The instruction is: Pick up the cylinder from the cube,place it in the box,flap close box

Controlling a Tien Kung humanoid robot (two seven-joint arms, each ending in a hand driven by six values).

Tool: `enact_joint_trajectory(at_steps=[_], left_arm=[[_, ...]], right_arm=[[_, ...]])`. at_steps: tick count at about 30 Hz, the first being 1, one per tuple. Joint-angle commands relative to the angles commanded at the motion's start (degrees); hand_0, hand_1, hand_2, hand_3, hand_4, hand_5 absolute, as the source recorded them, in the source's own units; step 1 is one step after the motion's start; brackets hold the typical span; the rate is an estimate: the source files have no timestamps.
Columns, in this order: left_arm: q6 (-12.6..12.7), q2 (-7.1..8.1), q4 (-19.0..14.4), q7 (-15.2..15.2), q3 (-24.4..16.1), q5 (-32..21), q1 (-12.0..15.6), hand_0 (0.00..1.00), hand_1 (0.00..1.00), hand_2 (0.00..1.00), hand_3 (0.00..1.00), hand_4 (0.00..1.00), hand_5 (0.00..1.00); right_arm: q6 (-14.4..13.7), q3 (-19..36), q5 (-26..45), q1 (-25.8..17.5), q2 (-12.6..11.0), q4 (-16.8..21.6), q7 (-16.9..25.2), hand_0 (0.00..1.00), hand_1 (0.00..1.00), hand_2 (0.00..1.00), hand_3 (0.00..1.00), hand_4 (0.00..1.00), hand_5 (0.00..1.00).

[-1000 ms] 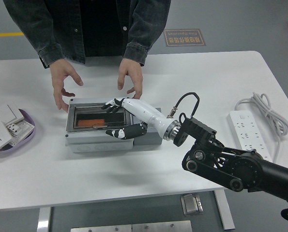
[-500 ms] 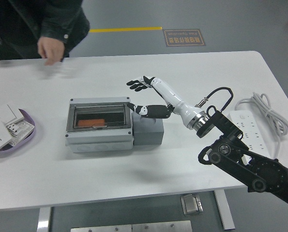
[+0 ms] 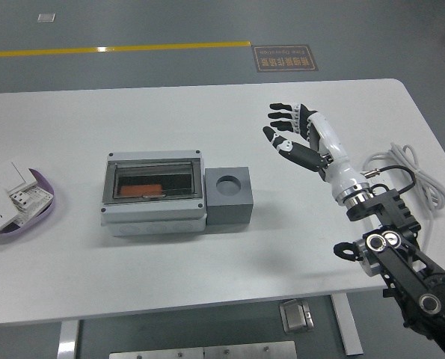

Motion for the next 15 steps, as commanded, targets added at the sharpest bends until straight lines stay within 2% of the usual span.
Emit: enact_joint_trajectory(at_steps=[5, 9, 14, 15], left_arm=[[0.0, -0.30, -0.2, 0.6, -1.3, 1.4, 0.3, 0.624, 0.625, 0.586, 0.636, 0.687, 0.207], [0.4, -0.41, -0.6, 1.5, -4.2, 3.0, 0.4, 0.624, 0.625, 0.586, 0.637, 0.687, 0.207], [1.2, 0.31, -0.9, 2.1, -7.1, 3.9, 0.1, 0.624, 0.625, 0.586, 0.637, 0.687, 0.207], [1.4, 0.34, -1.2, 2.5, -8.0, 4.7, 0.1, 0.624, 0.625, 0.586, 0.637, 0.687, 0.207]], right_arm=[[-0.4, 0.7, 0.9, -5.0, 1.7, -1.2, 2.4, 0.735, 0.675, 0.694, 0.706, 0.714, 0.276], [0.2, 0.1, -0.6, -5.4, 3.4, -2.0, 2.6, 0.725, 0.674, 0.690, 0.696, 0.728, 0.253], [2.8, -0.1, -4.6, -5.4, 4.0, -2.4, 1.3, 0.725, 0.674, 0.690, 0.696, 0.728, 0.253], [3.3, 0.2, -5.0, -5.5, 4.0, -2.4, 1.3, 0.730, 0.678, 0.691, 0.700, 0.749, 0.215]])
